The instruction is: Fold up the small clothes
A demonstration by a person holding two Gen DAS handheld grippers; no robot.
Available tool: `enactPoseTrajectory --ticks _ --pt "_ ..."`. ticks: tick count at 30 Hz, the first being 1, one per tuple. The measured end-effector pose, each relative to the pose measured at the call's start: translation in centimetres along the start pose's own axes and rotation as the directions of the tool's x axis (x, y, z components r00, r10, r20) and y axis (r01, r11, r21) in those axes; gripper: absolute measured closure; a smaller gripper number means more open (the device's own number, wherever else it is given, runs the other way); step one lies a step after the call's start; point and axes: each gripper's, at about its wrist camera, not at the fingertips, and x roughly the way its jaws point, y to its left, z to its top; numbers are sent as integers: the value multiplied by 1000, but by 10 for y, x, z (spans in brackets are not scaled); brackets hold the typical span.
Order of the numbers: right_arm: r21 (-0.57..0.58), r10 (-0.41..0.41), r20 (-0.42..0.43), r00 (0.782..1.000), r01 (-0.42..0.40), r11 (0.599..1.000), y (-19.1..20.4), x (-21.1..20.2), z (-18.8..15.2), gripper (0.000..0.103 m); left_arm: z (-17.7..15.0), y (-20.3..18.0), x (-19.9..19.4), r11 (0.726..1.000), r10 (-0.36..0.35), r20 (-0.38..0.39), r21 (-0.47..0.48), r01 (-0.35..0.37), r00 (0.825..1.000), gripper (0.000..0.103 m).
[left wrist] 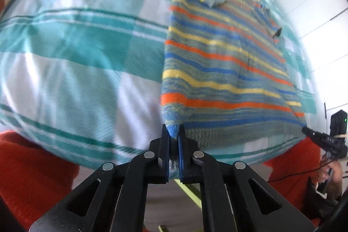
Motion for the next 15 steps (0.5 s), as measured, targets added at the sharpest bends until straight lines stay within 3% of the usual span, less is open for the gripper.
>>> enactPoseTrajectory --ticks 4,9,15 --pt "-17 -16 3 1000 16 1000 12 -23 -8 100 -5 2 -24 1000 10 24 29 -11 1000 100" --pt "-55 -75 -34 997 73 996 16 -31 -18 100 -16 -2 -29 990 88 1 114 -88 996 100" --pt "-60 -172 -94 981 167 984 0 -5 -20 100 -22 11 16 978 195 -110 100 -184 975 100"
